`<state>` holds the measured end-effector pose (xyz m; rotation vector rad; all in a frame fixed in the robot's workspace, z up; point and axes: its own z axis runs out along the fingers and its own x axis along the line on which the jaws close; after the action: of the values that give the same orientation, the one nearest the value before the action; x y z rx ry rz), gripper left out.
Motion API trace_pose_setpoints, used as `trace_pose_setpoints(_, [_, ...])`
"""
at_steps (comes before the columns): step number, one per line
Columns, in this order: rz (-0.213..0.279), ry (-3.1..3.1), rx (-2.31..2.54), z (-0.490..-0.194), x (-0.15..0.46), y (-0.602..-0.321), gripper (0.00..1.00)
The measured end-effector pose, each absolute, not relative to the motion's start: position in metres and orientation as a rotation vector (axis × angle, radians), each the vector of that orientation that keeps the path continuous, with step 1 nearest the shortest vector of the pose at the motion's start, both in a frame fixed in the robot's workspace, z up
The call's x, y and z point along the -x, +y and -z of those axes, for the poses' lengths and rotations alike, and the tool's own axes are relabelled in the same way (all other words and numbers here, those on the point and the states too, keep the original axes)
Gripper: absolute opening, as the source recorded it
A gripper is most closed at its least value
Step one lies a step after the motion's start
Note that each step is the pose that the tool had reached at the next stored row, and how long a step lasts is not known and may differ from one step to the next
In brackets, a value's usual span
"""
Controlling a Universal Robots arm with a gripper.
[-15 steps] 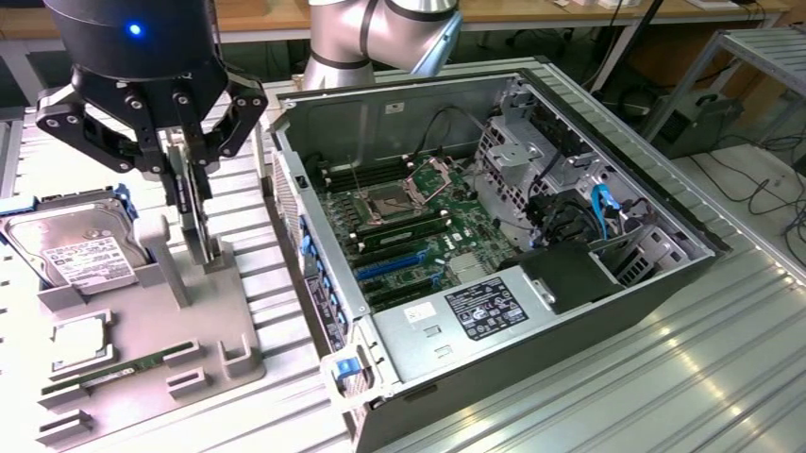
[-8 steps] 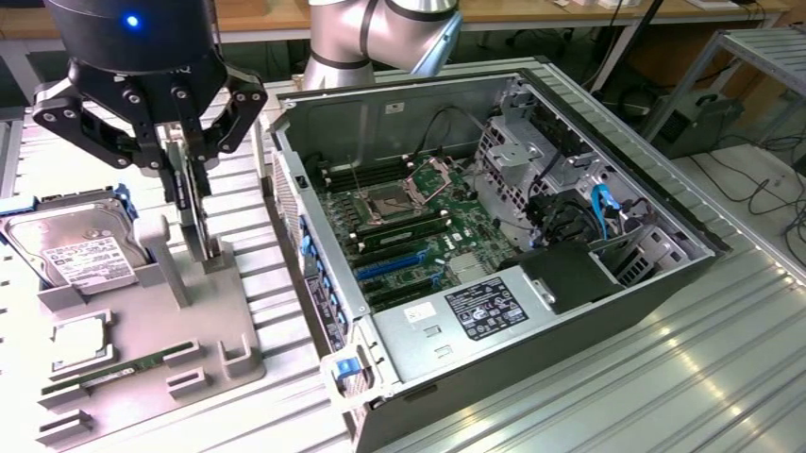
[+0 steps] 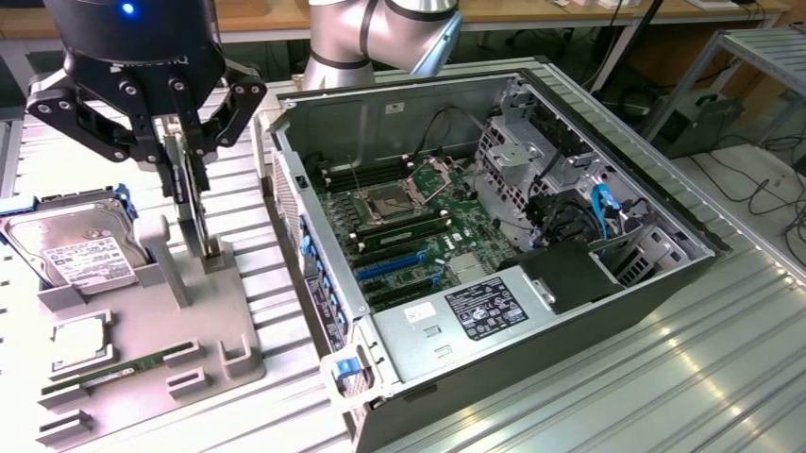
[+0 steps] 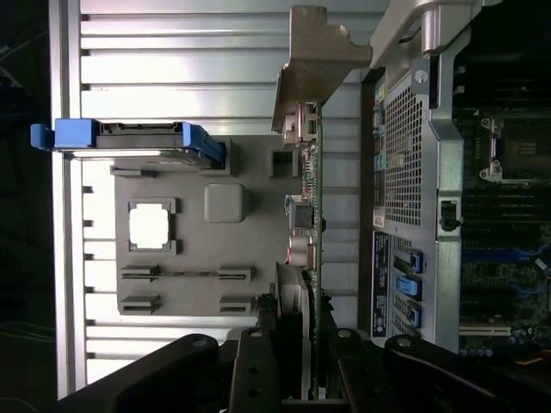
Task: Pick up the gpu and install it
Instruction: 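Pick up the gpu and move the gpu toward the slot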
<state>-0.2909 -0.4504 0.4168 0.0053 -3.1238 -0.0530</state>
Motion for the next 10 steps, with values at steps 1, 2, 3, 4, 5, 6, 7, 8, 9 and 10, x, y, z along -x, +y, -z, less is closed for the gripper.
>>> trace_pose_setpoints(1, [0.053, -3.124, -0.005, -0.4178, 0.2909, -0.4504, 0.27])
trace_pose_setpoints(2, [0.053, -3.124, -0.005, -0.4187, 0.2909, -0.4504, 0.27])
trace_pose_setpoints(3, [0.053, -3.124, -0.005, -0.4196, 0.2909, -0.4504, 0.27])
trace_pose_setpoints(4, [0.053, -3.124, -0.005, -0.4207, 0.2909, -0.4504, 0.27])
trace_pose_setpoints(5, [0.053, -3.124, -0.005, -0.4217, 0.2909, -0.4504, 0.27])
trace_pose_setpoints(6, [0.053, -3.124, -0.005, -0.4227, 0.2909, -0.4504, 0.27])
trace_pose_setpoints(7, [0.053, -3.124, -0.005, -0.4238, 0.2909, -0.4504, 0.27])
trace_pose_setpoints(8, [0.053, -3.124, -0.005, -0.4245, 0.2909, -0.4504, 0.27])
trace_pose_setpoints(9, [0.053, -3.124, -0.005, -0.4252, 0.2909, -0.4504, 0.27])
trace_pose_setpoints(10, [0.053, -3.124, -0.005, -0.4277, 0.2909, -0.4504, 0.27])
